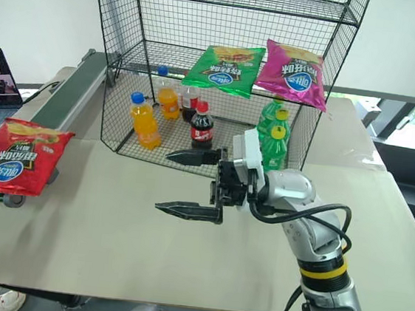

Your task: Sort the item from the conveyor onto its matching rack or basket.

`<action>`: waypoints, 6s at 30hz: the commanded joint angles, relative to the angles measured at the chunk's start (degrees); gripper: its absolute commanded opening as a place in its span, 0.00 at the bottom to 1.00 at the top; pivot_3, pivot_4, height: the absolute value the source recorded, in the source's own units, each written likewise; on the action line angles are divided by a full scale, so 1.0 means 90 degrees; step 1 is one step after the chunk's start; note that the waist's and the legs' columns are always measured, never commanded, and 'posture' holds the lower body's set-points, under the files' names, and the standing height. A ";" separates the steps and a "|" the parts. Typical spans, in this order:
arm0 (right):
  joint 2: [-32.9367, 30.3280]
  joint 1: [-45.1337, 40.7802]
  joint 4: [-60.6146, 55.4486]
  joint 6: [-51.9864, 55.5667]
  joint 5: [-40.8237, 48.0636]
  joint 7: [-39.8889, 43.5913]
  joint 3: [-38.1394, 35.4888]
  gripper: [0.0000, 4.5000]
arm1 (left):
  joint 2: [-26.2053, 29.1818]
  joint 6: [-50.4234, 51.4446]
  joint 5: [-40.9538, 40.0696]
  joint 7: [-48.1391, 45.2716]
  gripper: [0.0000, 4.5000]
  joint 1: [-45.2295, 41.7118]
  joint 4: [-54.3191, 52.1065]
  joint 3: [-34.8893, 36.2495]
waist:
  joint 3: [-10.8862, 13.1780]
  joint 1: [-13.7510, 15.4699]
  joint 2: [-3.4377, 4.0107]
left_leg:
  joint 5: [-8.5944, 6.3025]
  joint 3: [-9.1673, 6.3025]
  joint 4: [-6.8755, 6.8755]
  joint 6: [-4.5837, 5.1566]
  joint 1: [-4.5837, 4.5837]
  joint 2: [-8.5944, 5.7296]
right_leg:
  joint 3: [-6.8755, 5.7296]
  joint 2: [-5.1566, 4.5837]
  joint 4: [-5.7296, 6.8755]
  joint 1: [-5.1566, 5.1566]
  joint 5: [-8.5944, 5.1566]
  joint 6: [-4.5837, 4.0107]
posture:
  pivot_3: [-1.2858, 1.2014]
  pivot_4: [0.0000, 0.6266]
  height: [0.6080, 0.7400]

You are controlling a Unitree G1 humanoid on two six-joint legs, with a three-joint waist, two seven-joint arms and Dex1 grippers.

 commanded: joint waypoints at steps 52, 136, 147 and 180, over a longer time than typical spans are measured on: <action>0.0944 0.0783 -0.1762 -0.0616 -0.1698 -0.4111 -0.0838 1.00 | 0.2063 0.1028 0.0681 -0.0979 0.00 -0.8844 0.3202 -0.3518 | 0.0037 0.0004 0.0013 | 0.0016 -0.0042 -0.0035 -0.0023 -0.0014 -0.0016 | -0.0017 0.0012 -0.0001 -0.0005 0.0009 0.0054 | 0.52 0.24 0.98; 0.1220 0.0605 -0.2019 -0.0181 -0.2049 -0.4941 -0.0307 1.00 | -0.0237 0.2123 0.4951 -0.0002 1.00 -0.9753 0.5015 -0.1325 | 0.0076 -0.0003 0.0001 | 0.0033 -0.0067 -0.0034 -0.0040 -0.0017 -0.0025 | -0.0020 0.0007 0.0015 0.0000 0.0012 0.0061 | 0.52 0.24 0.98; 0.1204 0.0670 -0.2079 -0.0160 -0.2053 -0.4985 -0.0311 1.00 | -0.0225 0.2144 0.4641 0.0117 0.48 -0.9693 0.4772 -0.1235 | 0.0076 -0.0004 0.0001 | 0.0033 -0.0067 -0.0034 -0.0040 -0.0018 -0.0025 | -0.0020 0.0007 0.0015 0.0000 0.0012 0.0061 | 0.52 0.24 0.98; 0.1188 0.0755 -0.2133 -0.0134 -0.2072 -0.5095 -0.0248 1.00 | 0.0686 0.0998 0.5879 -0.0177 0.49 -1.0604 0.6572 -0.1488 | 0.0076 -0.0010 0.0001 | 0.0035 -0.0068 -0.0038 -0.0044 -0.0018 -0.0025 | -0.0021 0.0007 0.0010 0.0001 0.0002 0.0079 | 0.52 0.24 0.98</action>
